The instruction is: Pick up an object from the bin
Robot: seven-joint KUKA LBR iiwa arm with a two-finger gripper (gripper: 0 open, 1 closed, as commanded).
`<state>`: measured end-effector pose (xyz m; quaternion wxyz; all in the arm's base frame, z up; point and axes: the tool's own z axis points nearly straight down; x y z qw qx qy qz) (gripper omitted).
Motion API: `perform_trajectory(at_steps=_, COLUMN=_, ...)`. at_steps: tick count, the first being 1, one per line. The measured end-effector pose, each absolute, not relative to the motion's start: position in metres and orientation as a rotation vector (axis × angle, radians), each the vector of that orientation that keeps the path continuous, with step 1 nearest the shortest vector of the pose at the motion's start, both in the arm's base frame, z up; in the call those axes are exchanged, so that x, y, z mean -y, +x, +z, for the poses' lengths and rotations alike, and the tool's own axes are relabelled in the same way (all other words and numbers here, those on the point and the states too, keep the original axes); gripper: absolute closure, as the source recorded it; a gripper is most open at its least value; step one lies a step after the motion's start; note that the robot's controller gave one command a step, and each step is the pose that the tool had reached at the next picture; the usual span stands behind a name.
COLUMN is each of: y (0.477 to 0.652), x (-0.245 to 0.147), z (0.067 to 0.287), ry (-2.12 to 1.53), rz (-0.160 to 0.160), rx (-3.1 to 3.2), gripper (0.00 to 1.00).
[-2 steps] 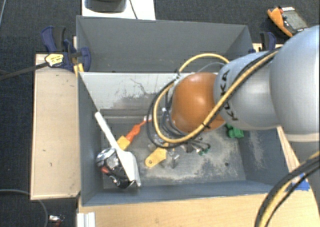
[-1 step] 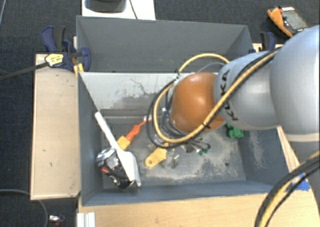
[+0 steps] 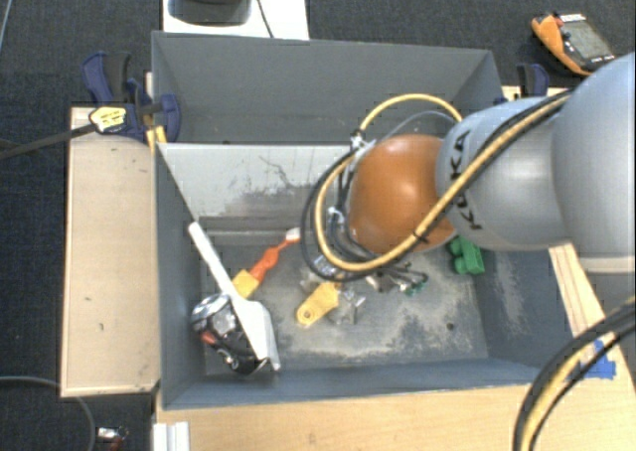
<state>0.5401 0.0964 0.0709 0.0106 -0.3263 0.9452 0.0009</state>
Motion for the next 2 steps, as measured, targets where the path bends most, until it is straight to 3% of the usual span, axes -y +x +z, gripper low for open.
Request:
perform_trajectory(at_steps=1, y=0.512, x=-0.118, z=0.137, ry=-0.938, rz=0.005, rx=-2.984, gripper=1.00)
perform_trajectory(at_steps=2, y=0.540, x=-0.065, z=0.215, ry=-1.081, rz=0.001, rx=-2.933, gripper=1.00)
